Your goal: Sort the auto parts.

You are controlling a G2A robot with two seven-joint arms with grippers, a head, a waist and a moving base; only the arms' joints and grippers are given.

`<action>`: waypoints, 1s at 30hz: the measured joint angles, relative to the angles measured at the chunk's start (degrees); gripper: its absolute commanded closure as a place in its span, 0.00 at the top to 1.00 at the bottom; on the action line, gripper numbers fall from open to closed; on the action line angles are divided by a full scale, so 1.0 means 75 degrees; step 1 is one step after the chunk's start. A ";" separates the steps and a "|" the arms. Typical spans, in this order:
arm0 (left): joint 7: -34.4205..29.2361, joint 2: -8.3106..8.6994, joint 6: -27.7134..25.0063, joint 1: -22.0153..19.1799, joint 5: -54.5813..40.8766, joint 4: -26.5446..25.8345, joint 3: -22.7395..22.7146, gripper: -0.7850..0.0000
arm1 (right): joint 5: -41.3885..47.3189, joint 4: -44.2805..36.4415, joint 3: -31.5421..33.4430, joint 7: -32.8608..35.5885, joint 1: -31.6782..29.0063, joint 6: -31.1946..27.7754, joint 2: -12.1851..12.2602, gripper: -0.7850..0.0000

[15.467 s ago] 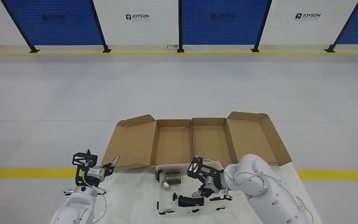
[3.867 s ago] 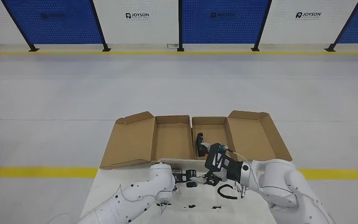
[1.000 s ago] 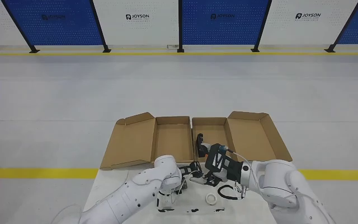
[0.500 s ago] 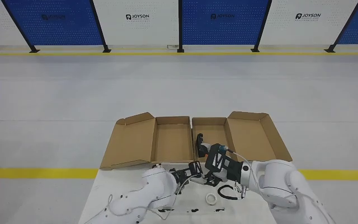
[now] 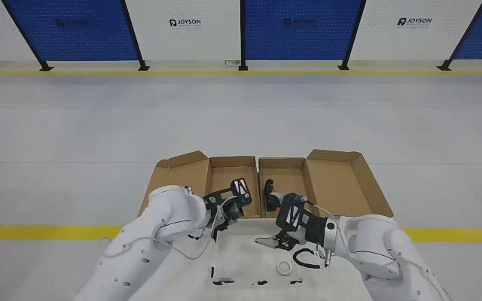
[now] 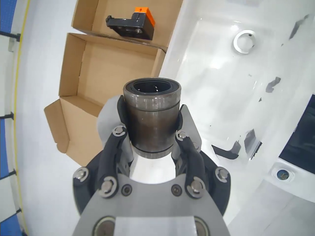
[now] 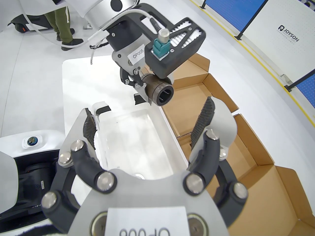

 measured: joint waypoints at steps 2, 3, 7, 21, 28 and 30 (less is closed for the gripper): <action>-0.0096 -0.0115 0.0444 -0.0418 0.0116 0.0480 0.0292 0.00 | 0.0000 0.0000 0.0000 0.0000 0.0000 0.0000 0.0000 1.00; -0.0097 -0.0204 0.0698 -0.0738 0.0146 0.0909 0.0487 0.00 | 0.0000 0.0000 0.0000 0.0000 0.0000 0.0000 0.0000 1.00; 0.0086 -0.0514 0.1115 -0.1684 -0.0031 0.2497 0.1111 0.00 | 0.0000 0.0000 0.0000 0.0000 0.0000 0.0000 0.0000 1.00; 0.1198 -0.1417 0.0058 -0.3456 -0.1920 0.7539 0.2088 0.00 | 0.0000 0.0000 0.0000 0.0000 0.0000 0.0000 0.0000 1.00; 0.1519 -0.1770 -0.0045 -0.3660 -0.2035 0.8541 0.2486 0.59 | 0.0000 0.0000 0.0000 0.0000 0.0000 0.0000 0.0000 1.00; 0.1662 -0.1857 -0.0083 -0.3685 -0.2031 0.8800 0.2574 0.93 | 0.0000 0.0000 0.0000 0.0000 0.0000 0.0000 0.0000 1.00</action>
